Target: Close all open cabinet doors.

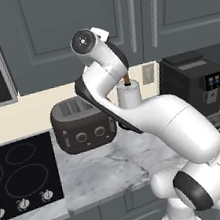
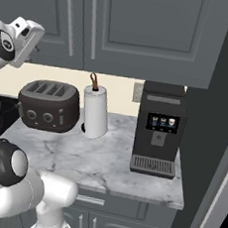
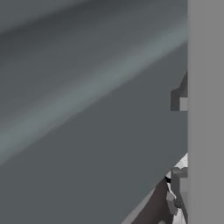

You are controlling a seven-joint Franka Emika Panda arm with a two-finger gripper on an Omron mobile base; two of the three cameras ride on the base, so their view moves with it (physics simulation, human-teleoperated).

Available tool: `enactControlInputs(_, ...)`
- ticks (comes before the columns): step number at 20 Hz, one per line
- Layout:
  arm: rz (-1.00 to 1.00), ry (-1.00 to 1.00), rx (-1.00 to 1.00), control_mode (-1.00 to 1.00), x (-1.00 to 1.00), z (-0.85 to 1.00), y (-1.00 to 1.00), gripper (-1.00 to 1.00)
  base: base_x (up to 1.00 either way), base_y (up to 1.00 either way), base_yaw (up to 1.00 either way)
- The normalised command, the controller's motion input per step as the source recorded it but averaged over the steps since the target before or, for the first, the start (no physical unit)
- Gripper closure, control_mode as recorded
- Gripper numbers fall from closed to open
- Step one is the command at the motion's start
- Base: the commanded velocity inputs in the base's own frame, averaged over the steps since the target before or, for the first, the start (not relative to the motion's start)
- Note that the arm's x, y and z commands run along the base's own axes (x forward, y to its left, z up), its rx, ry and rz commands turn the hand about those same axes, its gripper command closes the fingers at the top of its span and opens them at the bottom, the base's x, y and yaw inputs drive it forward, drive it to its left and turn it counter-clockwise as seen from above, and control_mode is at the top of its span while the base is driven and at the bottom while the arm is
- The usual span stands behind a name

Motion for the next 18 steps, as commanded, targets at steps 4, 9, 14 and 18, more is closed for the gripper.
enactControlInputs(4,0.0,0.0,-0.03,-1.0,-0.03,-0.37,0.0,-1.0,0.0,0.0,0.0)
enactControlInputs(9,0.0,0.0,-0.01,-1.0,-0.28,-0.49,0.0,-1.0,0.0,0.0,0.0)
enactControlInputs(14,-0.04,-0.01,0.0,-1.0,-0.57,-0.45,-0.01,-1.0,0.0,0.0,0.0)
enactControlInputs(18,-0.12,-0.03,0.0,-1.0,-0.75,-0.43,-0.03,-1.0,0.0,0.0,0.0)
